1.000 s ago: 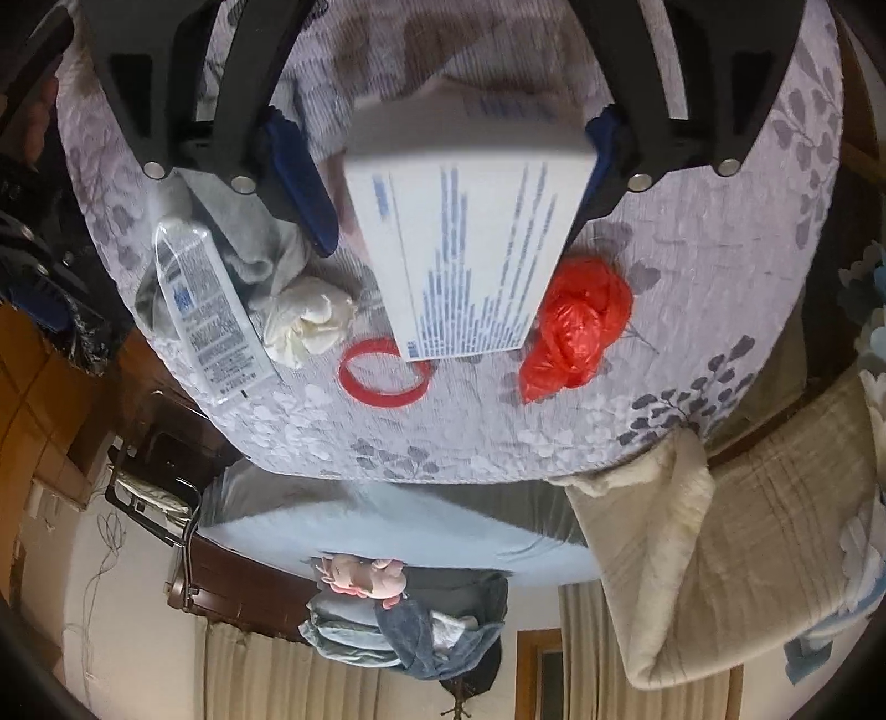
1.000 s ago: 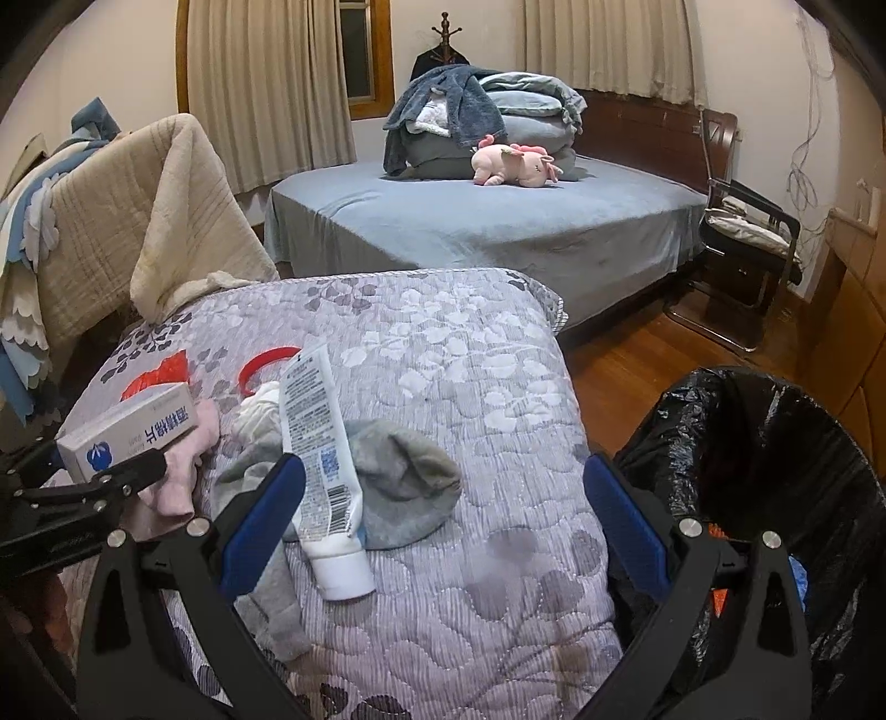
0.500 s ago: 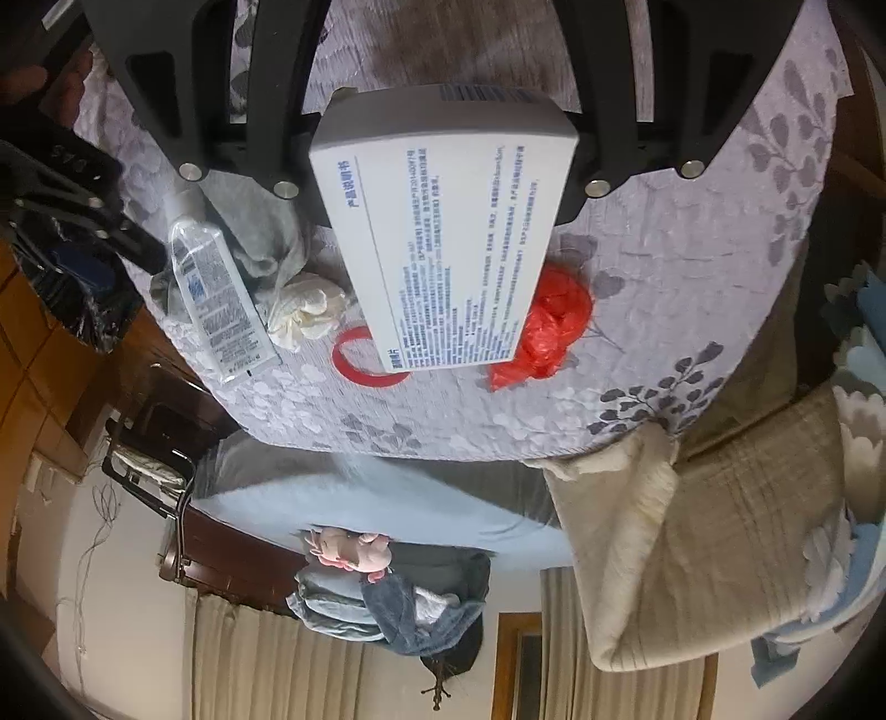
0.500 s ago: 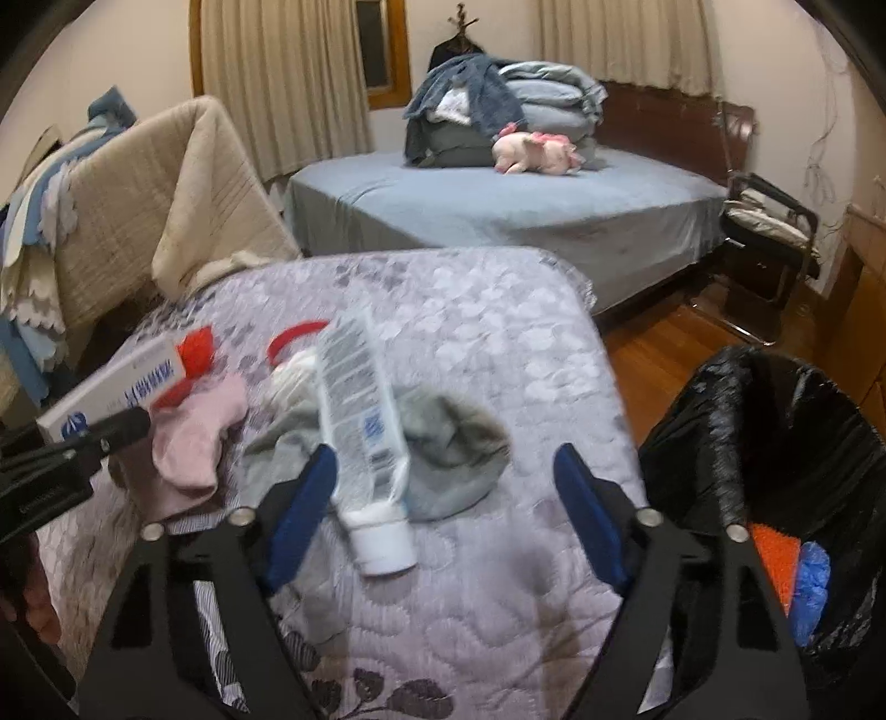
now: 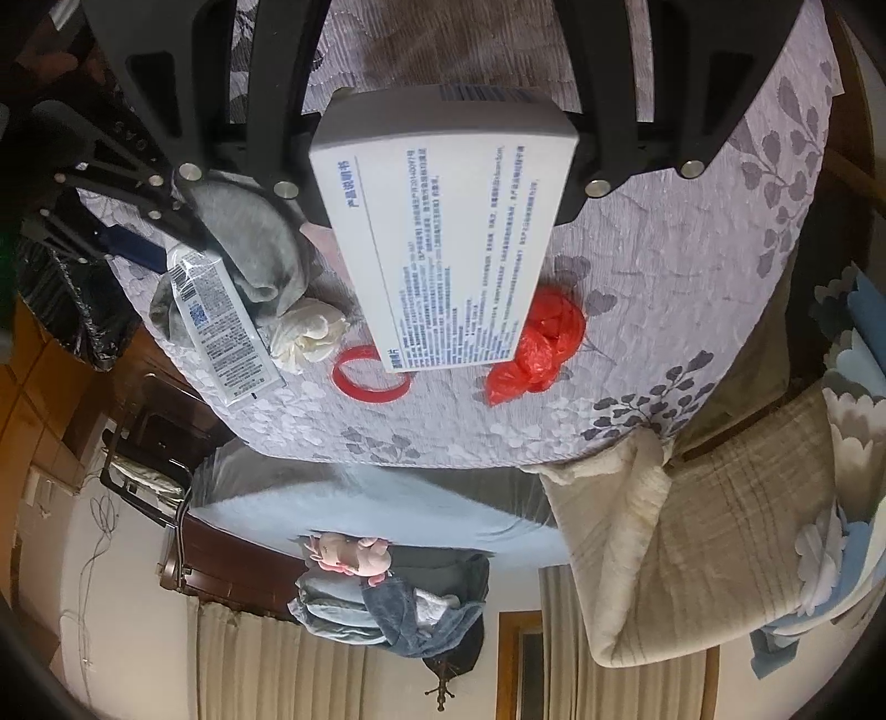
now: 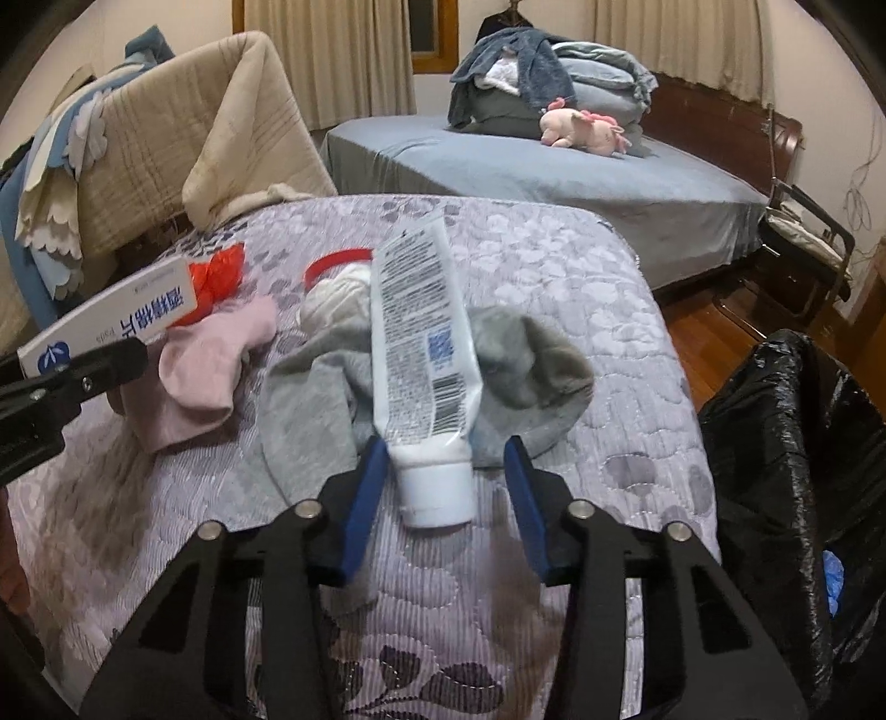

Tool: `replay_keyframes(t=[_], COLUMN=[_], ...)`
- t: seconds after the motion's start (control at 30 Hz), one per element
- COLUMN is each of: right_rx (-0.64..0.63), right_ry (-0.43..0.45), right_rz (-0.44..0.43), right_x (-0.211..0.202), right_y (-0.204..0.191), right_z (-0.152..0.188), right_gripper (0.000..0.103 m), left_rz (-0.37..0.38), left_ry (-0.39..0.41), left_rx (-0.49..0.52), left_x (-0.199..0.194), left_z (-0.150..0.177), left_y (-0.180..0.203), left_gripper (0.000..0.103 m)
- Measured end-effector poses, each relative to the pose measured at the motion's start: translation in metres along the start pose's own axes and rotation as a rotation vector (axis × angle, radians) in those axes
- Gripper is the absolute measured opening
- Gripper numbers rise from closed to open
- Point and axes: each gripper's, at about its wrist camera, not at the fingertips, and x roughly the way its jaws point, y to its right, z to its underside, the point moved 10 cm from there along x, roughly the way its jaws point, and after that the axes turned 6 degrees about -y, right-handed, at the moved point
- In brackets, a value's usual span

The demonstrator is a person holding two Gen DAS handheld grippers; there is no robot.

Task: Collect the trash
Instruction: 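Grasp and lift the white tube with the right tool while the left tool holds the box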

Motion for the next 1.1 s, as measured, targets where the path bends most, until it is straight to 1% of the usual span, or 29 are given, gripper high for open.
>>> replay_keyframes(t=[0.07,0.1,0.13,0.4,0.57,0.83,1.1], right_rx=[-0.002,-0.003,-0.003,0.012,0.028,0.083,0.112], right_ry=[-0.009,-0.009,-0.007,0.033,0.064,0.122,0.185], right_rz=[-0.007,-0.011,-0.013,-0.037,-0.044,-0.017,0.005], right_x=[0.003,0.003,0.002,-0.018,-0.041,-0.079,-0.115], right_y=[-0.002,-0.003,-0.003,0.001,0.010,0.034,0.054], right_z=[0.000,0.000,0.000,-0.003,-0.005,-0.012,-0.024], right_gripper=[0.039,0.031,0.029,0.029,0.029,0.029,0.029], left_rz=[0.000,0.000,-0.001,-0.004,0.004,0.009,0.036], left_ry=[-0.002,-0.002,-0.003,0.009,0.015,0.042,0.098], left_rx=[0.001,0.002,0.005,0.013,0.022,0.030,0.047], left_x=[0.001,0.000,0.000,-0.006,-0.014,-0.028,-0.055], left_z=[0.000,0.000,0.000,-0.001,-0.002,-0.011,-0.028], left_y=[0.001,0.002,0.002,0.008,0.016,0.034,0.059], left_gripper=[0.055,0.055,0.055,0.055,0.055,0.055,0.055])
